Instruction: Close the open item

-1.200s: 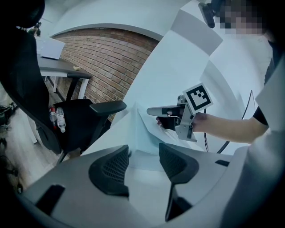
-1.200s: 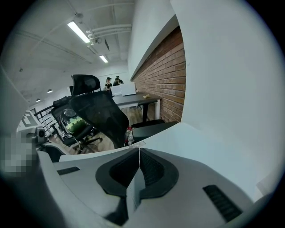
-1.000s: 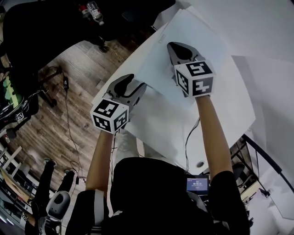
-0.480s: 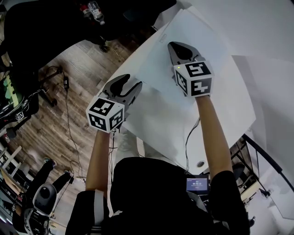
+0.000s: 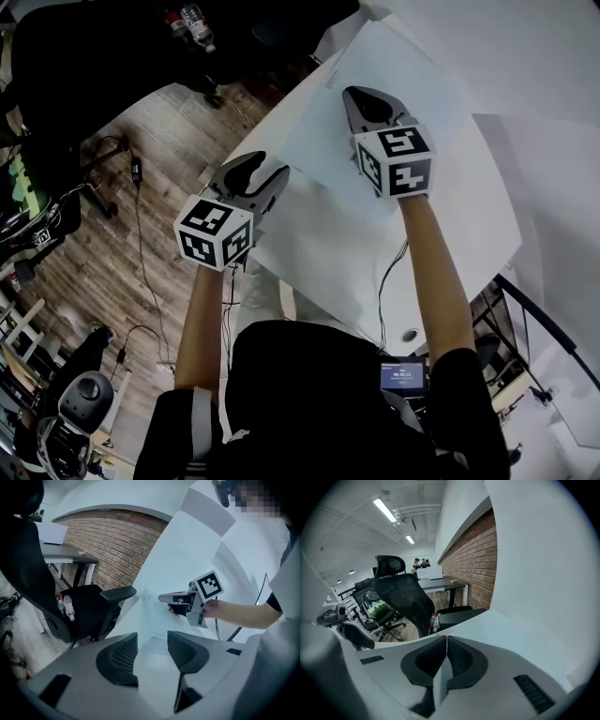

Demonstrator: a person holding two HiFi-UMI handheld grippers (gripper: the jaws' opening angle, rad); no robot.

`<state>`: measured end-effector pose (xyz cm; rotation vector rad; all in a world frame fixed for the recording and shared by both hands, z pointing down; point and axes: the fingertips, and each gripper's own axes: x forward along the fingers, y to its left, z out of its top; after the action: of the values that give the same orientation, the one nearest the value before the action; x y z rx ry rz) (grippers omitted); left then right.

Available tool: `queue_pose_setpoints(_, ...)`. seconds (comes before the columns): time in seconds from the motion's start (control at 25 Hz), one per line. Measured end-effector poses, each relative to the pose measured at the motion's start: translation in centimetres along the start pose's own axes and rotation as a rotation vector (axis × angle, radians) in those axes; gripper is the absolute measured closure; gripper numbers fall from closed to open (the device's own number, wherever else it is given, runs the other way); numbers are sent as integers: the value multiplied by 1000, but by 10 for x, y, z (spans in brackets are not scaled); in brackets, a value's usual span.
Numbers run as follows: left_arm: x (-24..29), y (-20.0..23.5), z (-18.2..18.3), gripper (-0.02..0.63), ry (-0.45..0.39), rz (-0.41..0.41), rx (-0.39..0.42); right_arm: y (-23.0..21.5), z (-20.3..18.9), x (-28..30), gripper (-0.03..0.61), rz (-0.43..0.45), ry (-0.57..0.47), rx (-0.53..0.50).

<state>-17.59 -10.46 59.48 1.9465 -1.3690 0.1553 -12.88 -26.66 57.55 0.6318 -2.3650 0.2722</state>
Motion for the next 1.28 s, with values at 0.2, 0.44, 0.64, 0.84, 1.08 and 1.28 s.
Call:
queue_pose_setpoints(0.2, -2, 1, 6, 405, -5, 9, 8, -4, 3, -2, 538, 5, -21, 54)
queue_pose_setpoints(0.44, -5, 1, 13, 405, -10, 9, 16, -3, 9, -6, 538, 11, -32, 60)
queue_pose_setpoints(0.64, -6, -2, 18, 405, -11, 8, 12, -6, 12, -12, 538, 23, -52, 118)
queue_pose_setpoints(0.84, -10, -9, 27, 412, -18, 8, 29, -6, 13, -23, 540, 17, -60, 137)
queue_pose_setpoints(1.08, -12, -22, 42, 445, -30, 6, 65, -10, 15, -43, 540, 4, -80, 172)
queue_pose_setpoints(1.28, -23, -42, 67, 501, -90, 8, 107, -8, 21, -70, 540, -3, -99, 181)
